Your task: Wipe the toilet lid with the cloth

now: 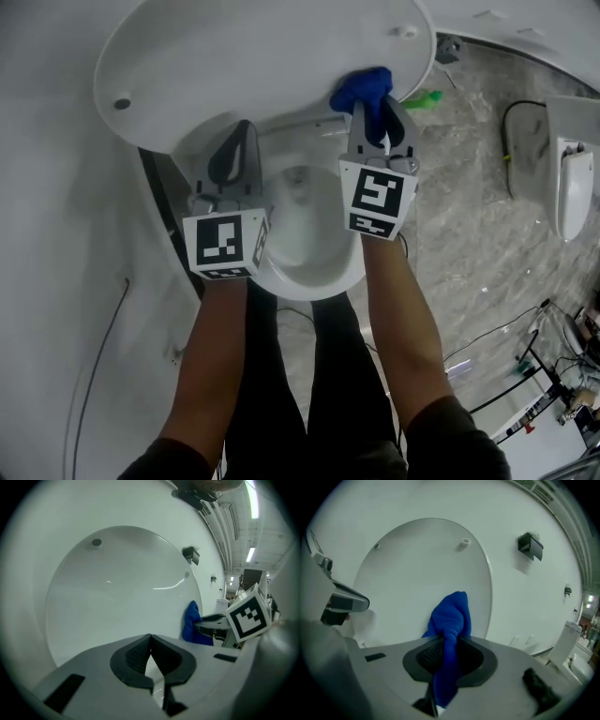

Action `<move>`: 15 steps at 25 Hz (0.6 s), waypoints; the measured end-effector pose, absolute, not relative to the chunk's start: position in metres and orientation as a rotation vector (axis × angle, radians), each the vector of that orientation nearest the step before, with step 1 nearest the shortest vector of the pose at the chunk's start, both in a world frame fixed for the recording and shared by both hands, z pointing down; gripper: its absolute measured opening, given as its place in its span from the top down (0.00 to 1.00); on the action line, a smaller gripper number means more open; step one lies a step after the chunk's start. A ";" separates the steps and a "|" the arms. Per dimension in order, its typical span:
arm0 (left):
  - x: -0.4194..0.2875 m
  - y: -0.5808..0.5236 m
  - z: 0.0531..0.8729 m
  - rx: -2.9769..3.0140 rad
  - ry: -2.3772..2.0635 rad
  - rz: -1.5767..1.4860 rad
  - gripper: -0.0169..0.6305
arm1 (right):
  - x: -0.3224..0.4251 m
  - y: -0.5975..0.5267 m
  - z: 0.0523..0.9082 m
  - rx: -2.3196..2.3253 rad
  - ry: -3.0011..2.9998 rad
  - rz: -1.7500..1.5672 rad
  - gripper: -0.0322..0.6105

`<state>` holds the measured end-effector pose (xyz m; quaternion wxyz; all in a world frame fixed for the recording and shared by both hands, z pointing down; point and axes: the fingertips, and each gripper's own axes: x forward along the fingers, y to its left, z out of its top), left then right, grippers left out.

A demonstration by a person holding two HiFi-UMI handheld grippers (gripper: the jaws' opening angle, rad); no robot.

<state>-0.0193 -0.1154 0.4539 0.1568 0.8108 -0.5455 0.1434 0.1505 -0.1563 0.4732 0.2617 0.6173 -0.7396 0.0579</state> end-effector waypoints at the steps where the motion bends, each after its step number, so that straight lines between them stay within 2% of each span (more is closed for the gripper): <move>1: -0.013 -0.115 0.450 2.324 -1.557 0.411 0.96 | 0.159 -0.154 0.471 1.673 -1.993 0.150 0.85; 7: -0.001 -0.109 0.426 2.310 -1.576 0.439 0.96 | 0.179 -0.142 0.450 1.681 -2.006 0.160 0.85; 15: -0.073 -0.083 0.467 2.178 -1.671 0.420 0.96 | 0.026 -0.106 0.491 1.288 -2.330 0.174 0.85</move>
